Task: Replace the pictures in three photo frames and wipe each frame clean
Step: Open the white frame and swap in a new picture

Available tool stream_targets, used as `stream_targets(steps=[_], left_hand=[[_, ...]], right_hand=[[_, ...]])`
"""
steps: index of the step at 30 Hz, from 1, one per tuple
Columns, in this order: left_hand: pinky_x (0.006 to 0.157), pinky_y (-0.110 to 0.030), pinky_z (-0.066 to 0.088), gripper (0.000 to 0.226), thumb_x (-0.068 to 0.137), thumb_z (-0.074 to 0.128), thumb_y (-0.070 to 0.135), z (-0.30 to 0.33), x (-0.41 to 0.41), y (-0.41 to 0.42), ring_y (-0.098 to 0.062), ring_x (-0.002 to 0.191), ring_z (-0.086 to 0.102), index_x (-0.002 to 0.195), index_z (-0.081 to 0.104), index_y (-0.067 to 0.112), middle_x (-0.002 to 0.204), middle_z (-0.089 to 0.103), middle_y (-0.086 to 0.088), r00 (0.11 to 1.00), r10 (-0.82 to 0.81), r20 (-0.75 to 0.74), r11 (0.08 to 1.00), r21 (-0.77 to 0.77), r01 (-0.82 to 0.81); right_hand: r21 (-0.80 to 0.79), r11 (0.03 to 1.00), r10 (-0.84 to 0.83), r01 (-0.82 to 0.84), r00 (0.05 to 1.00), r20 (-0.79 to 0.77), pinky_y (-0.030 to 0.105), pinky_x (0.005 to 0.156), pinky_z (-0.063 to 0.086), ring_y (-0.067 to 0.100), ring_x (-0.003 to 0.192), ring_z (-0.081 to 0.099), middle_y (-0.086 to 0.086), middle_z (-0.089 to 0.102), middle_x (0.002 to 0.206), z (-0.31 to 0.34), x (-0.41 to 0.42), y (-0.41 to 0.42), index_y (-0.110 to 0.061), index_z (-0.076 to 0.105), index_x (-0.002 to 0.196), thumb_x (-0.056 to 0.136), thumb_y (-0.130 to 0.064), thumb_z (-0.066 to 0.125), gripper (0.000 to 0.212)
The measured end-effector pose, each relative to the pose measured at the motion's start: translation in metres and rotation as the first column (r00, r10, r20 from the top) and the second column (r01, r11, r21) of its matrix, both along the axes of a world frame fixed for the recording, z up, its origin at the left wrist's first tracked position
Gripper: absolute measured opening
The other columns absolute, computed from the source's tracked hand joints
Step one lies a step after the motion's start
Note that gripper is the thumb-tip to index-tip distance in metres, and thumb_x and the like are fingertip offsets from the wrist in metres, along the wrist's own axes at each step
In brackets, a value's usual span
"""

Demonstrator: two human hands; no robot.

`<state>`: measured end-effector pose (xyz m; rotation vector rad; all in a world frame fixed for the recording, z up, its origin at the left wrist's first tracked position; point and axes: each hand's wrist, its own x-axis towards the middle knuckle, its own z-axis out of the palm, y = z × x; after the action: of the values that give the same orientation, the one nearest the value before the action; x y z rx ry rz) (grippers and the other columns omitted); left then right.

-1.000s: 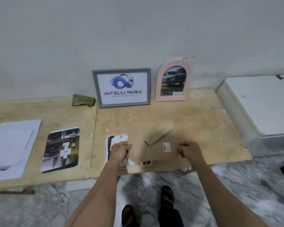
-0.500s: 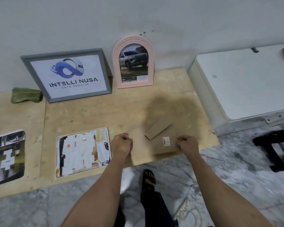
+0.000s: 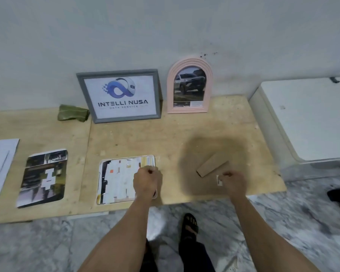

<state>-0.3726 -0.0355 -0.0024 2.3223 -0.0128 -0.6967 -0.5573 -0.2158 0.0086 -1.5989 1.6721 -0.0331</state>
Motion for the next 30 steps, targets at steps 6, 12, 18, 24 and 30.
stream_targets(steps=[6,12,18,24,30], left_hand=[[0.065,-0.028,0.043,0.031,0.096,0.049,0.027,0.004,0.057,0.098,-0.032,0.081,0.064,0.092,0.077,0.014,0.093,0.074,-0.012,0.984,0.067,0.163,0.977,0.189,-0.098],[0.069,-0.030,0.051,0.024,0.086,0.050,0.017,-0.006,0.085,0.139,-0.023,0.076,0.058,0.091,0.073,0.015,0.093,0.070,-0.006,0.993,-0.099,0.057,0.954,0.288,0.078],[0.071,-0.032,0.043,0.027,0.081,0.061,0.029,-0.012,0.090,0.136,-0.025,0.085,0.058,0.104,0.059,0.014,0.108,0.052,-0.003,0.992,-0.125,-0.025,0.953,0.275,0.127],[0.056,-0.026,0.038,0.011,0.080,0.067,0.020,-0.022,0.098,0.133,-0.023,0.077,0.061,0.089,0.064,0.015,0.092,0.066,-0.003,0.986,0.133,-0.099,0.990,0.055,-0.128],[0.062,-0.023,0.042,0.017,0.078,0.063,0.006,-0.021,0.103,0.138,-0.020,0.081,0.062,0.073,0.064,0.023,0.080,0.066,0.008,0.982,0.158,-0.104,0.982,-0.088,-0.167]], right_hand=[[0.050,0.934,0.348,-0.352,0.934,0.083,0.029,0.078,0.043,0.022,0.091,0.061,0.007,0.068,0.092,0.003,0.084,0.084,-0.017,0.069,0.092,0.086,-0.019,0.060,0.011],[0.077,0.845,0.528,-0.530,0.848,0.041,0.032,0.072,0.050,0.019,0.087,0.063,0.001,0.065,0.094,-0.027,0.125,0.160,-0.021,0.062,0.094,0.076,-0.027,0.062,0.019],[-0.066,0.806,0.574,-0.588,0.805,-0.150,0.031,0.079,0.046,0.019,0.103,0.056,0.000,0.054,0.118,-0.034,0.128,0.182,-0.022,0.053,0.123,0.086,-0.031,0.059,0.039],[-0.095,0.827,0.535,-0.554,0.827,-0.172,0.029,0.071,0.043,0.017,0.096,0.055,-0.001,0.052,0.113,-0.032,0.129,0.184,-0.026,0.054,0.122,0.085,-0.030,0.061,0.038],[-0.106,0.833,0.531,-0.543,0.838,-0.123,0.025,0.072,0.039,0.015,0.094,0.047,-0.004,0.044,0.105,-0.027,0.124,0.181,-0.024,0.058,0.120,0.081,-0.027,0.068,0.041]])
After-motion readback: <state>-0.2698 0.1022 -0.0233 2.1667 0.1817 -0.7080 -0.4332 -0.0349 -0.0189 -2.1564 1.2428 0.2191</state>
